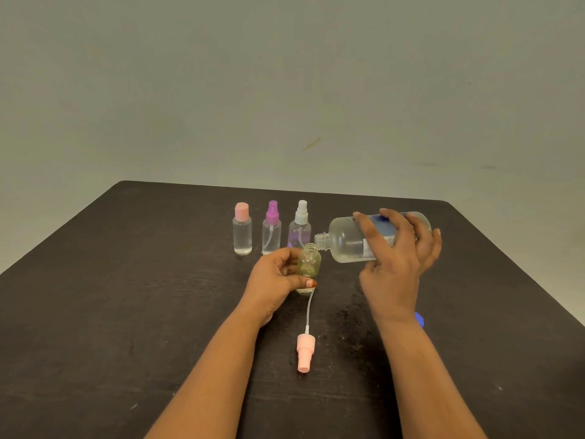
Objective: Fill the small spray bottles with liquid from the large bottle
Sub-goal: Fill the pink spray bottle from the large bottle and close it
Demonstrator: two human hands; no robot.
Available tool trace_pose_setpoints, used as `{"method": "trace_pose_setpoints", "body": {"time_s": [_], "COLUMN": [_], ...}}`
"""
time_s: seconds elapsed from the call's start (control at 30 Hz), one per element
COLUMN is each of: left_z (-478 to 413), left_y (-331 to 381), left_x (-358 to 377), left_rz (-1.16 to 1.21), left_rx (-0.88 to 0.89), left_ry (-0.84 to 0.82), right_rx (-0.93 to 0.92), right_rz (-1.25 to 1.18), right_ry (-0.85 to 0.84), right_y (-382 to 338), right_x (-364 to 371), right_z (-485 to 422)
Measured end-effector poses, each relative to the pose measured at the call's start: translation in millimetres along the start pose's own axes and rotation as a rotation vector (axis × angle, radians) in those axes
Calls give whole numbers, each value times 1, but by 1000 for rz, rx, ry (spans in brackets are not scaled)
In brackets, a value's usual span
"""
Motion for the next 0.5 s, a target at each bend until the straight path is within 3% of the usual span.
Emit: {"method": "trace_pose_setpoints", "body": {"time_s": [0.5], "left_z": [0], "left_y": [0], "left_x": [0], "left_rz": [4], "left_rx": [-2], "left_ry": [-5], "right_rx": [-9], "right_rz": [10], "right_ry": [-1], "right_y": [-1], "right_x": [0], "right_z": [0]}}
Point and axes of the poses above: each hand's wrist, its own z-axis away from the middle knuckle, its own x-axis out of the palm, y = z × x, the point moved 7 cm from there along -z, towards the middle knuckle, and after that the axes turned 6 degrees about -z, right-handed, at the moved point
